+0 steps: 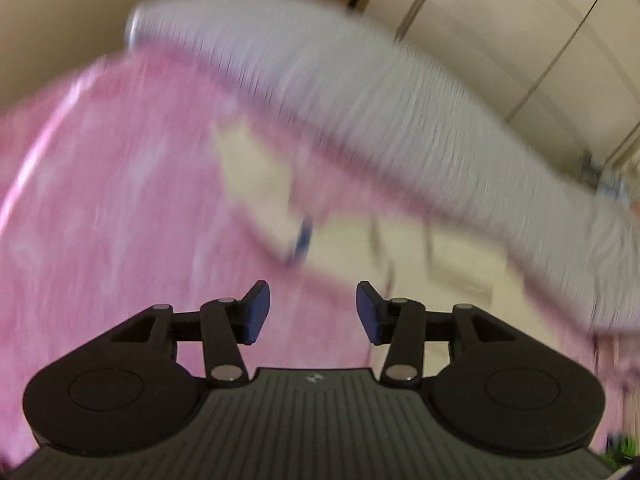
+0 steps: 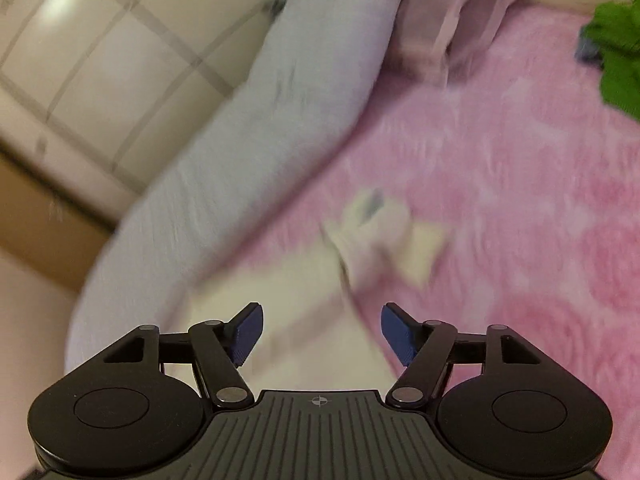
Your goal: Fold clothes
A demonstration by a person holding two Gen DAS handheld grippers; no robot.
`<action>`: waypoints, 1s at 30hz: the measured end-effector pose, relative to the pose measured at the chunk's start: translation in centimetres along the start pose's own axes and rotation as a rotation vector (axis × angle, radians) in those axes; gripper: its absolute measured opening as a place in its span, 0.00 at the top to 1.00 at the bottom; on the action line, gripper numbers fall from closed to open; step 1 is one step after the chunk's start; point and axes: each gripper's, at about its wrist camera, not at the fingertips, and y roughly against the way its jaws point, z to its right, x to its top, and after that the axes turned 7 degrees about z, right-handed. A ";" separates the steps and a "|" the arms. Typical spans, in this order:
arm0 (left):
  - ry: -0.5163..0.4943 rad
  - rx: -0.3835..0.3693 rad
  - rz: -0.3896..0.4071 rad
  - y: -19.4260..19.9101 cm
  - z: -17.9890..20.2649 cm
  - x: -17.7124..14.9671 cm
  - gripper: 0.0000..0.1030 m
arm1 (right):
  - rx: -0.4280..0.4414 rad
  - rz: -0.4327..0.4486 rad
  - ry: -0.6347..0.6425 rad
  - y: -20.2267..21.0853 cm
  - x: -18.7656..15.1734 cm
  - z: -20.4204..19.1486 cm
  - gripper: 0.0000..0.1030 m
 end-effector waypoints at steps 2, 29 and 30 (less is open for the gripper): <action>0.005 -0.009 -0.087 0.2 -1.1 -4.6 0.60 | -0.017 -0.107 0.002 -0.7 -3.9 2.3 0.33; -0.781 -0.526 -0.270 -7.1 7.2 -15.5 0.92 | -0.062 -0.185 -0.420 -2.8 -18.7 10.0 0.92; -0.714 -0.545 -0.282 -6.2 6.5 -14.8 0.94 | -0.076 -0.195 -0.423 -2.7 -18.5 9.8 0.92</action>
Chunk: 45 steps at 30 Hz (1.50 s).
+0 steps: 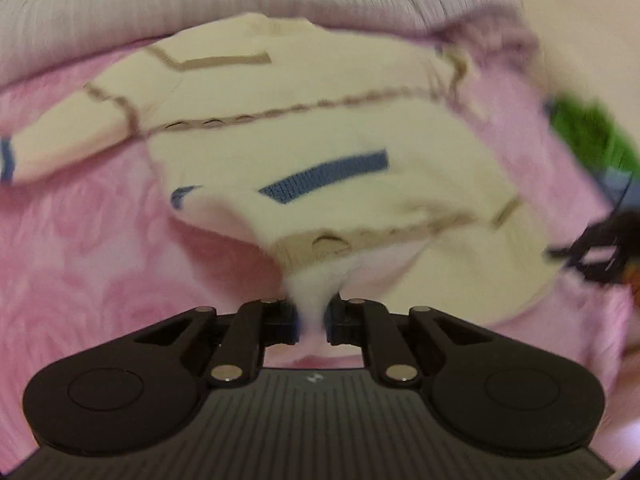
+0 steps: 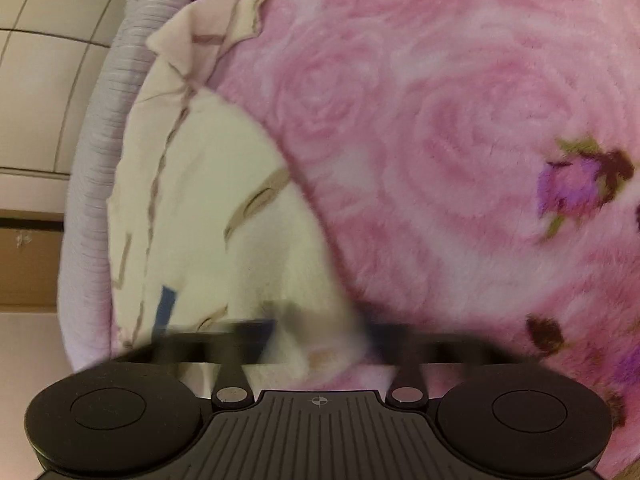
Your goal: Fold clothes
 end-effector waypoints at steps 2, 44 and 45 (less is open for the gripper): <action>0.176 -0.062 0.036 3.7 -1.2 -0.5 0.95 | 0.010 0.028 0.042 2.1 0.5 -1.0 0.93; -0.772 0.318 -0.177 2.7 15.0 -15.1 0.64 | -0.370 0.234 1.658 7.2 -15.0 0.3 0.56; -0.825 0.333 -0.187 2.3 15.2 -15.5 0.64 | -0.371 0.237 1.678 6.9 -15.2 0.4 0.56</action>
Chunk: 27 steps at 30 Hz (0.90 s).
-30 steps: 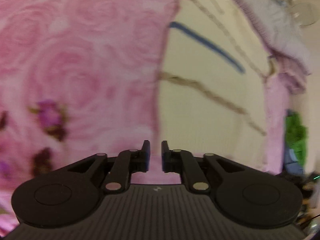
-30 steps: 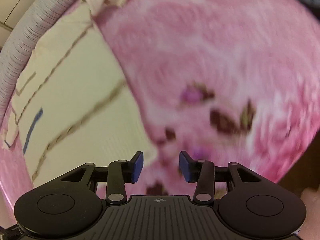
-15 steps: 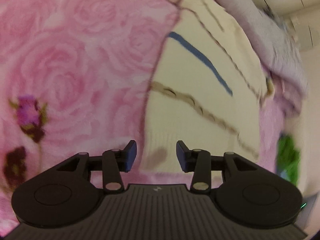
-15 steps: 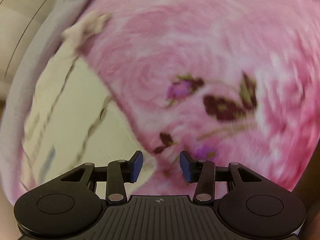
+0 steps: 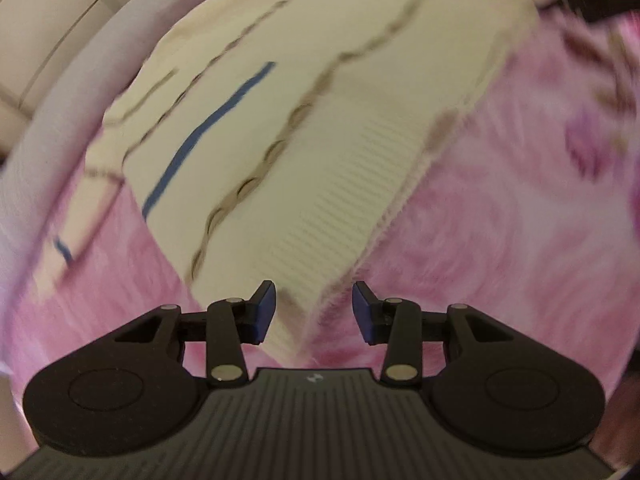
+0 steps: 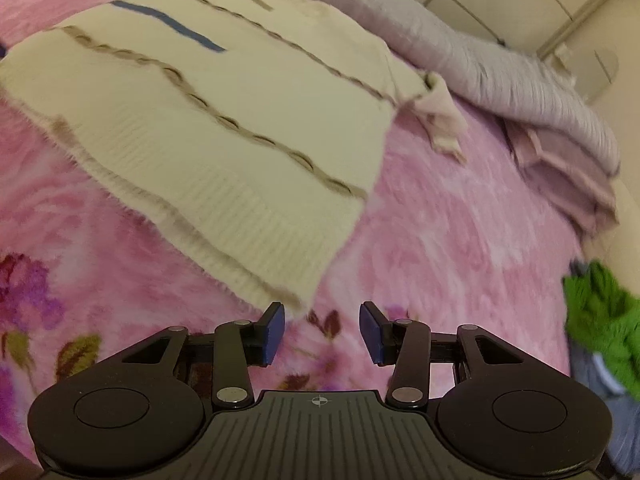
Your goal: Fold clothes
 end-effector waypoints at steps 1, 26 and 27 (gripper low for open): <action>-0.033 0.010 0.000 -0.2 0.2 0.0 0.65 | -0.001 0.001 0.019 -0.4 0.0 -0.3 0.56; -0.005 -0.010 0.065 1.5 -2.4 0.0 0.79 | -0.058 -0.023 0.100 -2.6 0.3 -1.8 0.56; -0.024 -0.016 0.068 1.6 -2.2 -0.1 0.78 | -0.059 -0.025 0.100 -2.7 0.3 -1.8 0.56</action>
